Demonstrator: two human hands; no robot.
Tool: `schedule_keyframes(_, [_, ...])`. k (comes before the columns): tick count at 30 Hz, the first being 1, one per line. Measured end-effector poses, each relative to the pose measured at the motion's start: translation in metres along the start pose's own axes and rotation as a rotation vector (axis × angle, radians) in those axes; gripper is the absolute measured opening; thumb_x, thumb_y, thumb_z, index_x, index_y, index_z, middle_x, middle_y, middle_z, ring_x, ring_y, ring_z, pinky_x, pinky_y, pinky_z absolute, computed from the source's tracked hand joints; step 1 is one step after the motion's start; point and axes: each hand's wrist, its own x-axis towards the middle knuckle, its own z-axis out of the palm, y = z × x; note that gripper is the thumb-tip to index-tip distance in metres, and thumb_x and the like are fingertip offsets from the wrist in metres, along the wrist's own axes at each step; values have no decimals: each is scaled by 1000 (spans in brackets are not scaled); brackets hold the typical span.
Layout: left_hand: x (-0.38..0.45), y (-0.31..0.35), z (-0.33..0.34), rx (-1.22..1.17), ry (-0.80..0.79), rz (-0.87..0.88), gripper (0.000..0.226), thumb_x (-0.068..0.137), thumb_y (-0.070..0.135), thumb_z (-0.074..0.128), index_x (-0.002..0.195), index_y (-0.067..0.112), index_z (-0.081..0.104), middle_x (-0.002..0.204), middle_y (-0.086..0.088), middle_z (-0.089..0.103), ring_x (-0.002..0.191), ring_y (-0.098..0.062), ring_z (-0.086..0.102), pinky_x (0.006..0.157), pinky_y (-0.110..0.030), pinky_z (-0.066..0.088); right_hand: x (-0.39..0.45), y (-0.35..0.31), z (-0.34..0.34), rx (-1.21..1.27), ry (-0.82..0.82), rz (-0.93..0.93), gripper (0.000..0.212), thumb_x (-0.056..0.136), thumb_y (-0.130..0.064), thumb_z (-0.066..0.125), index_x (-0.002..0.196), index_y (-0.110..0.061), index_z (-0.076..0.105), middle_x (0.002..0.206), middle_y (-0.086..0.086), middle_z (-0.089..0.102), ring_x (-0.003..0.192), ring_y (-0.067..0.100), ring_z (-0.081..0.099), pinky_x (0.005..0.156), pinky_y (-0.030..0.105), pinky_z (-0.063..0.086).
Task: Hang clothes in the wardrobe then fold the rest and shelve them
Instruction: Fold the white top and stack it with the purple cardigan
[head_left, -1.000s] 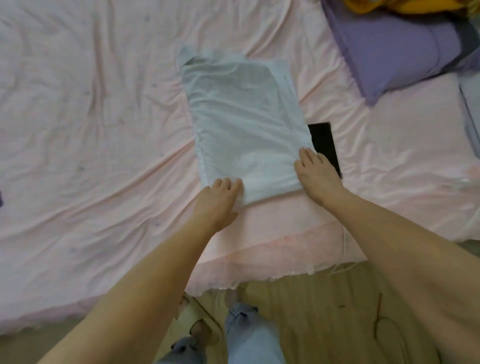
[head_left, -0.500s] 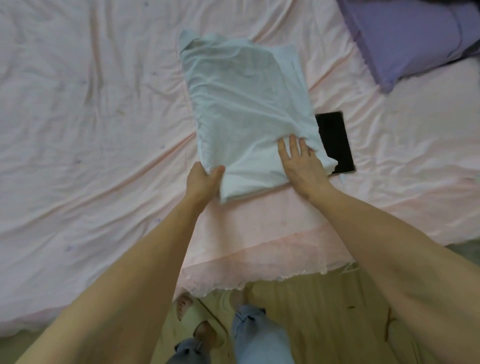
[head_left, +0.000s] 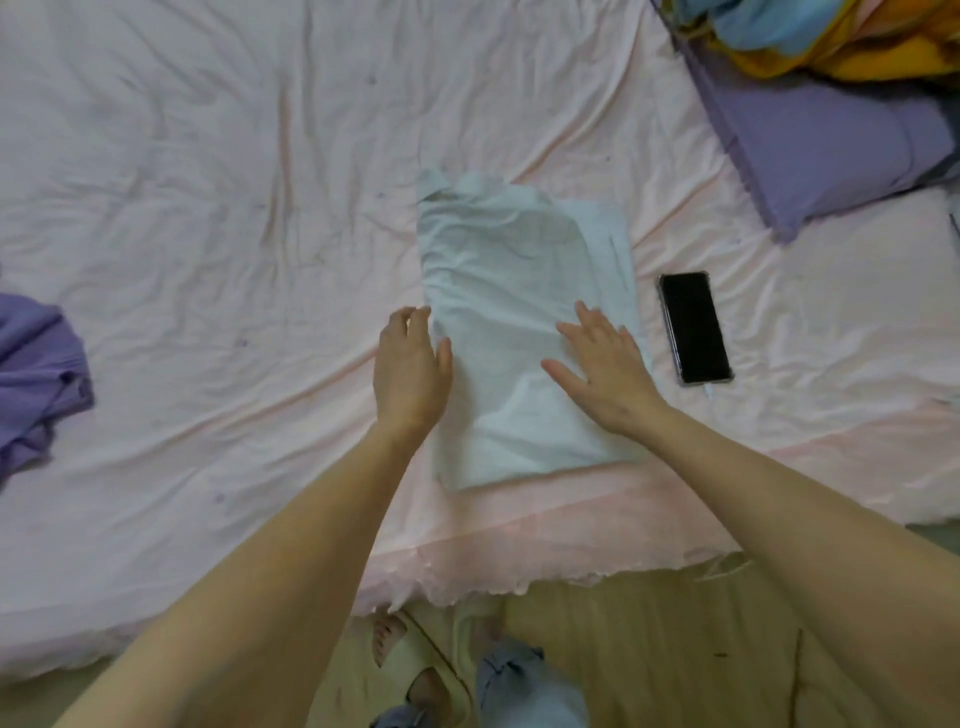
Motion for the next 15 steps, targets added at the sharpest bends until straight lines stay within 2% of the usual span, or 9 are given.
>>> schedule_keyframes(1, [15,6,2,3,30,62,48,96,23,52,140,5,42,143,-16,40,130,-33,40,106,-38,33,15,-5,-5,33,176,-59,61,100,-43,41,151,-17,22,162,5,2,149,21,0,119,36,-2])
schedule_keyframes(3, [50,17,13,-83,75,56,54,98,27,50,144,5,36,149,-17,34,136,-32,34,110,-37,28,52,-13,-9,9,337,-129,58,101,-38,38,152,-15,21,161,7,6,149,23,3,119,33,-1])
schedule_keyframes(5, [87,29,17,-293,59,-152,67,97,37,51,149,5,24,152,-16,28,139,-30,31,112,-36,27,80,-19,-2,-56,373,-141,64,97,-46,29,152,-16,19,161,9,7,149,26,5,119,38,1])
schedule_keyframes(7, [126,33,23,-462,-6,-315,77,93,46,55,148,4,22,150,-16,34,137,-29,36,109,-34,32,98,-25,14,-111,415,-140,69,93,-54,26,152,-19,21,160,11,12,148,28,9,119,45,6])
schedule_keyframes(11, [180,33,36,-545,-25,-381,72,79,60,66,126,8,50,120,-7,61,109,-26,60,93,-36,49,121,-28,40,-123,439,-102,74,91,-65,23,154,-27,12,161,9,2,149,26,-1,119,50,-1])
schedule_keyframes(13, [195,31,40,-601,-16,-473,82,63,70,69,116,8,59,111,-7,65,101,-25,64,89,-38,53,132,-27,43,-98,442,-94,74,91,-66,22,154,-28,9,162,9,-1,149,25,-4,119,51,0])
schedule_keyframes(15, [203,24,42,-596,-33,-545,97,45,78,68,114,10,62,110,-7,66,100,-26,65,88,-40,54,136,-25,48,-108,448,-99,75,91,-66,23,154,-28,8,162,10,-1,149,24,-4,119,52,2])
